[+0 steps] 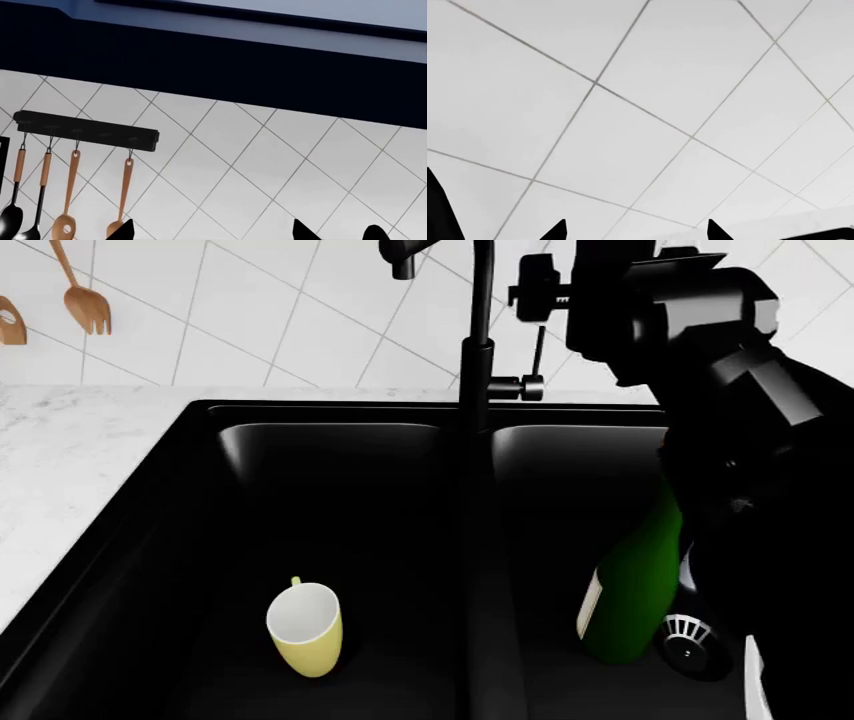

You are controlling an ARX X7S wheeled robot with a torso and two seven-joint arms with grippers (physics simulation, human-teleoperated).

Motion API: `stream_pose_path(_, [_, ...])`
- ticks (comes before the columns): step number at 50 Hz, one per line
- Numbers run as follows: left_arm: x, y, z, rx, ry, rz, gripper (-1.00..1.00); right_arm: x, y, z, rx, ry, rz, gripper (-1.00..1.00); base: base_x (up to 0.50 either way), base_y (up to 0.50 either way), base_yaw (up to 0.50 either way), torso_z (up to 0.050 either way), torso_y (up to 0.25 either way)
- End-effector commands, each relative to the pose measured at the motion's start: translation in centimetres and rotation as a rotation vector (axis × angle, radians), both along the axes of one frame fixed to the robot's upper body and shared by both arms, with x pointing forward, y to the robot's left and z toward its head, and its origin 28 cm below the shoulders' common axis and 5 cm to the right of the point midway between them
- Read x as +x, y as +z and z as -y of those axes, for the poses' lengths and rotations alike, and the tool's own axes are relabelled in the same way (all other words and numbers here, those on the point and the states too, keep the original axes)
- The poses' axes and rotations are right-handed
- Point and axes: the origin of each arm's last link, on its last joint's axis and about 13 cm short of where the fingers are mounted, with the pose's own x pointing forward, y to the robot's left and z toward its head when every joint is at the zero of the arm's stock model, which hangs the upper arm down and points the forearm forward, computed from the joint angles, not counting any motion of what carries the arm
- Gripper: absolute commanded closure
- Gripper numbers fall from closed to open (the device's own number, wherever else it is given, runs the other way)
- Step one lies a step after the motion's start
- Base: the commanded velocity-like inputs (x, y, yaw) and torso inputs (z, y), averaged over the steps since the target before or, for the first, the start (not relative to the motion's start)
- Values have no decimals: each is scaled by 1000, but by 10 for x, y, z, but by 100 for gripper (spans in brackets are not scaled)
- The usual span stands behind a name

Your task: Pick the cup and bottle and place them in the sink. Then turn on the water.

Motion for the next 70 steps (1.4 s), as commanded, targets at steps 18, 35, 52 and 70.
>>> stream_pose_path(18, [0,0,0,-3,-1,0,-100,2,-14,-4,-18,16,-41,-100,0,0,0,0,0])
stream_pose_path(35, [-1,0,0,-3,-1,1,-100,3,-17,-4,-15,18,-46,-100,0,0,0,0,0])
stream_pose_path(52, [0,-1,0,-1,-8,4,-100,3,-13,-6,-7,18,-32,-100,0,0,0,0,0])
stream_pose_path(70, [0,-2,-1,4,-14,21,-100,3,-13,-6,-2,16,-29,-100,0,0,0,0,0])
